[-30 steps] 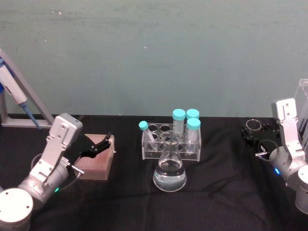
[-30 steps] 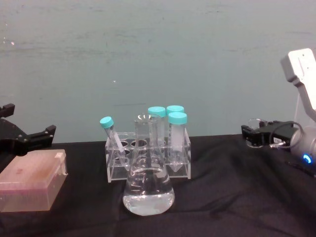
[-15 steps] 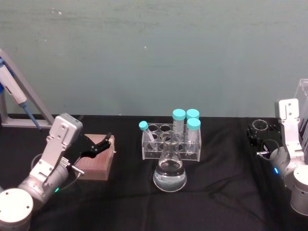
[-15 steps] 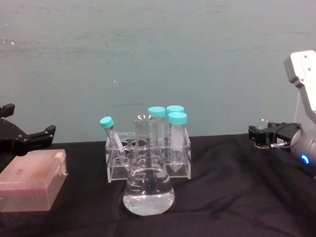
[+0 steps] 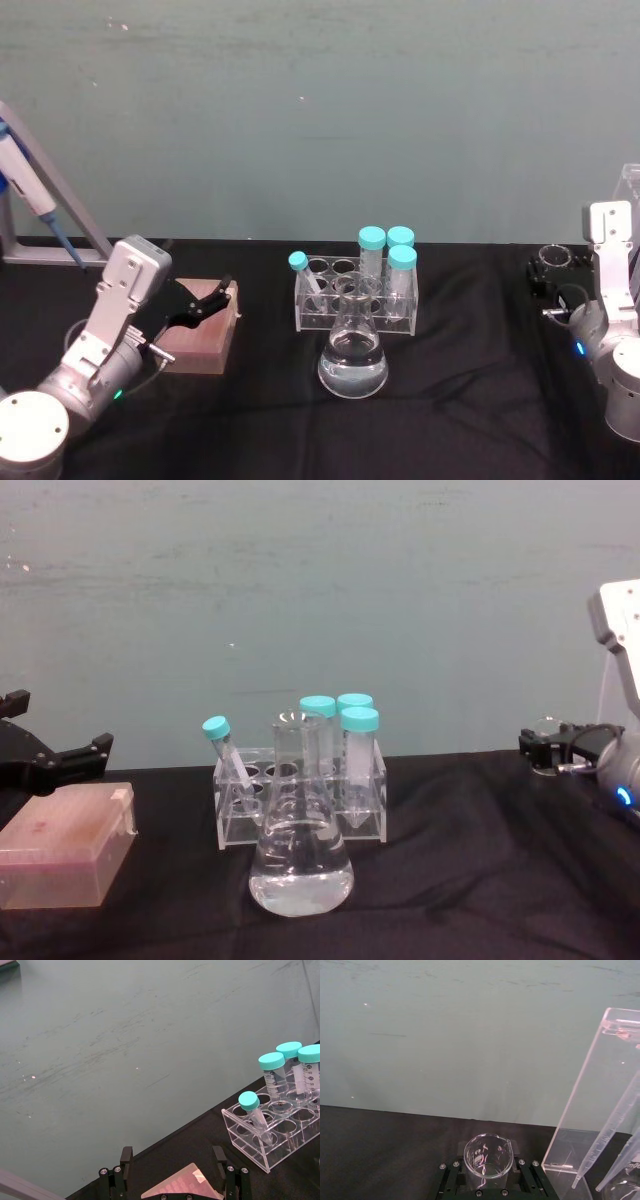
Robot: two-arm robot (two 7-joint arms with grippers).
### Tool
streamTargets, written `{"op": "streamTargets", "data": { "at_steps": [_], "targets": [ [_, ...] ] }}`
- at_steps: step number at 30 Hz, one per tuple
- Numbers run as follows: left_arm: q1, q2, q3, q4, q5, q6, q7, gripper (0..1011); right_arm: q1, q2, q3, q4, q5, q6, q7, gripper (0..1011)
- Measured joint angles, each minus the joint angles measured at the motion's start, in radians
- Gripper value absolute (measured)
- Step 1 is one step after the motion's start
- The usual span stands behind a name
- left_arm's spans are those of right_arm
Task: Place the experimental apparatus aside using one hand.
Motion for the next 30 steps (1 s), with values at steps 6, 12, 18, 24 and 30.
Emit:
{"op": "streamTargets", "data": {
  "at_steps": [6,12,18,24,30],
  "targets": [
    [0.0,0.0,0.0,0.0,0.0,0.0,0.0,1000,0.002,-0.002,0.016,0.004,-0.013,-0.002,-0.009,465],
    [0.0,0.0,0.0,0.0,0.0,0.0,0.0,1000,0.002,-0.001,0.028,0.008,-0.023,-0.002,-0.01,465],
    [0.0,0.0,0.0,0.0,0.0,0.0,0.0,1000,0.009,-0.001,0.043,0.027,-0.034,-0.007,0.003,465],
    [0.0,0.0,0.0,0.0,0.0,0.0,0.0,1000,0.016,-0.003,0.054,0.041,-0.042,-0.012,0.015,465],
    [0.0,0.0,0.0,0.0,0.0,0.0,0.0,1000,0.023,-0.004,0.061,0.051,-0.051,-0.017,0.023,465]
  ]
}}
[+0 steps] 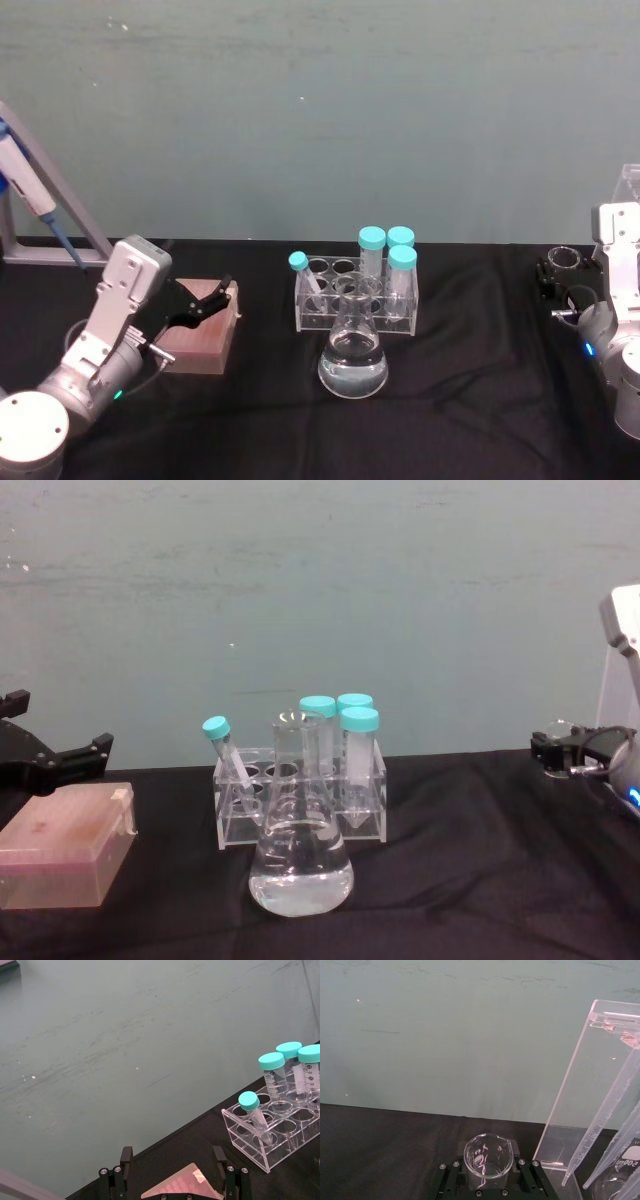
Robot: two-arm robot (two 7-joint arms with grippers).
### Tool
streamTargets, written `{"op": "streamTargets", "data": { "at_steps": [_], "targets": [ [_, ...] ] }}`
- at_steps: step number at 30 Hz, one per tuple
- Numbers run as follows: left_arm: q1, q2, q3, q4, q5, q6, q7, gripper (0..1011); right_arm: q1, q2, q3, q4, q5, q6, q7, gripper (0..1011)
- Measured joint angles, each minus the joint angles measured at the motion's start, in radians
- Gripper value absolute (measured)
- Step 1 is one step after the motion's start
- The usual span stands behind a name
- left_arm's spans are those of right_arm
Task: Place the experimental apparatus aside using one hand.
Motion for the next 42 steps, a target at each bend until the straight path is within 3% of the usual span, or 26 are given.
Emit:
{"op": "streamTargets", "data": {
  "at_steps": [34,37,42],
  "targets": [
    [0.0,0.0,0.0,0.0,0.0,0.0,0.0,1000,0.004,-0.002,0.007,0.009,-0.008,-0.003,0.002,465],
    [0.0,0.0,0.0,0.0,0.0,0.0,0.0,1000,0.004,-0.002,0.007,0.009,-0.008,-0.003,0.002,502],
    [0.0,0.0,0.0,0.0,0.0,0.0,0.0,1000,0.004,-0.002,0.007,0.009,-0.007,-0.003,0.002,664]
  ]
}}
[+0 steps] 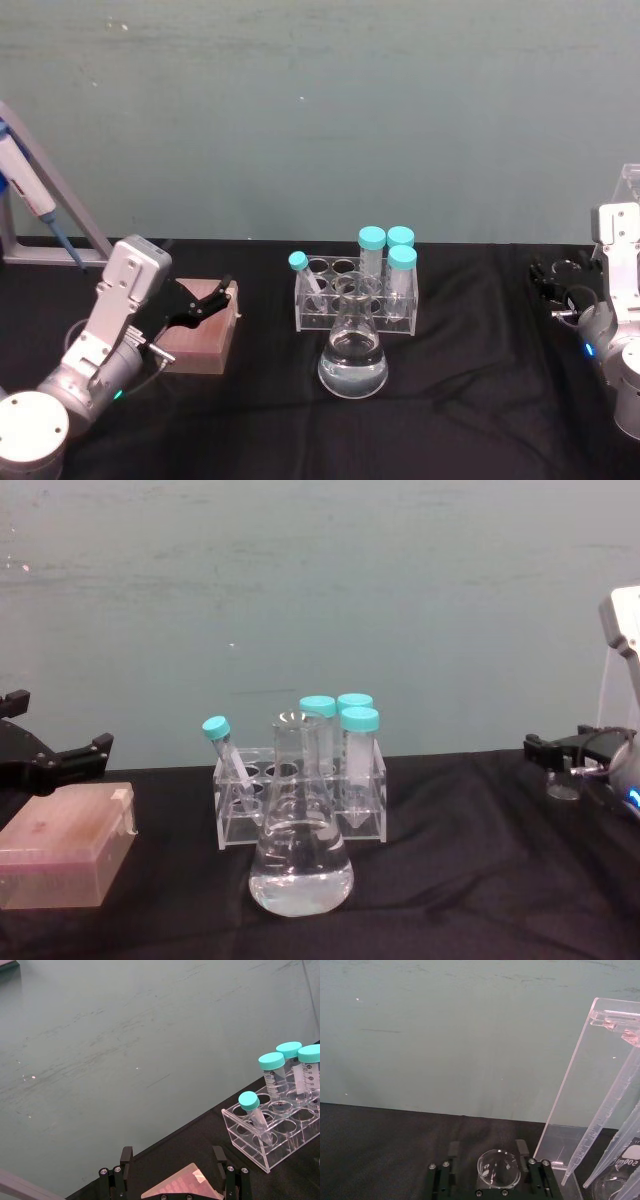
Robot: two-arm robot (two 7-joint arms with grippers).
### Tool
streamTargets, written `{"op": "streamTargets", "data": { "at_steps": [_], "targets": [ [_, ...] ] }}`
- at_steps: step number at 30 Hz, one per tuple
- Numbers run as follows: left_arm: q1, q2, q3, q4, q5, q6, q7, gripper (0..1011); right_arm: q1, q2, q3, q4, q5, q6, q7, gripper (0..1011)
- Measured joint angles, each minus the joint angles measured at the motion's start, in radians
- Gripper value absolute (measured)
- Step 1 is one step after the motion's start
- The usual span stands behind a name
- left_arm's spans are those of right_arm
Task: Place the experimental apparatus aside using one hand.
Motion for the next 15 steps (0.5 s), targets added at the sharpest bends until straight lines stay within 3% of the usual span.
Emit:
{"op": "streamTargets", "data": {
  "at_steps": [11,15],
  "targets": [
    [0.0,0.0,0.0,0.0,0.0,0.0,0.0,1000,0.0,0.0,0.0,0.0,0.0,0.0,0.0,995],
    [0.0,0.0,0.0,0.0,0.0,0.0,0.0,1000,0.0,0.0,0.0,0.0,0.0,0.0,0.0,1003]
  ]
}}
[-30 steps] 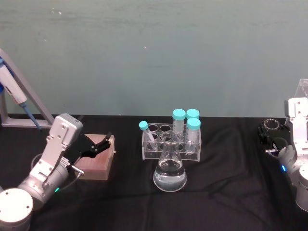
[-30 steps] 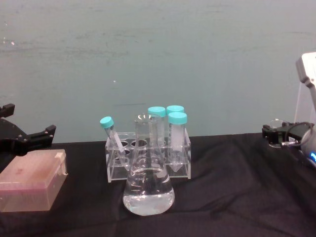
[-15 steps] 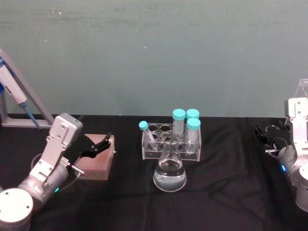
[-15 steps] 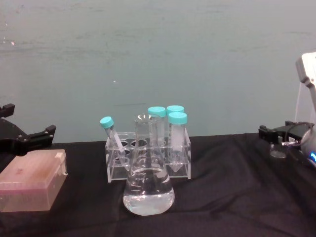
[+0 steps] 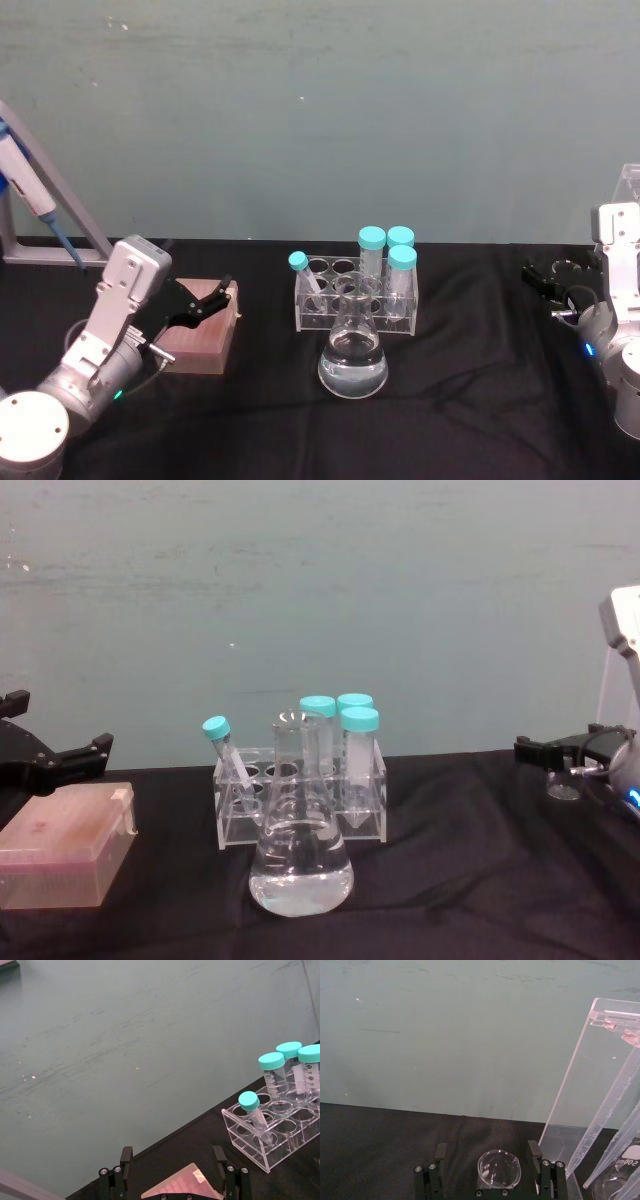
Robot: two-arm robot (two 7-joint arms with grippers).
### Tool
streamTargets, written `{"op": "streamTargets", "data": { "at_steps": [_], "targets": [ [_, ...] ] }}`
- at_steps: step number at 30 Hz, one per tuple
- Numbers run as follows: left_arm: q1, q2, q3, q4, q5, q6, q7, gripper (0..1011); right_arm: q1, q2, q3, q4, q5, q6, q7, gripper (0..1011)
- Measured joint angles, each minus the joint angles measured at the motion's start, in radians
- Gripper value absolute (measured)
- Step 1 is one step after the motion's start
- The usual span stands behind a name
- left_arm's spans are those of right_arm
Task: Place the experimental apparatus aside using one hand.
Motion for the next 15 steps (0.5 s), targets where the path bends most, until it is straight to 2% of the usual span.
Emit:
{"op": "streamTargets", "data": {
  "at_steps": [15],
  "targets": [
    [0.0,0.0,0.0,0.0,0.0,0.0,0.0,1000,-0.002,0.001,0.0,-0.004,-0.001,0.0,0.005,1003]
  ]
}}
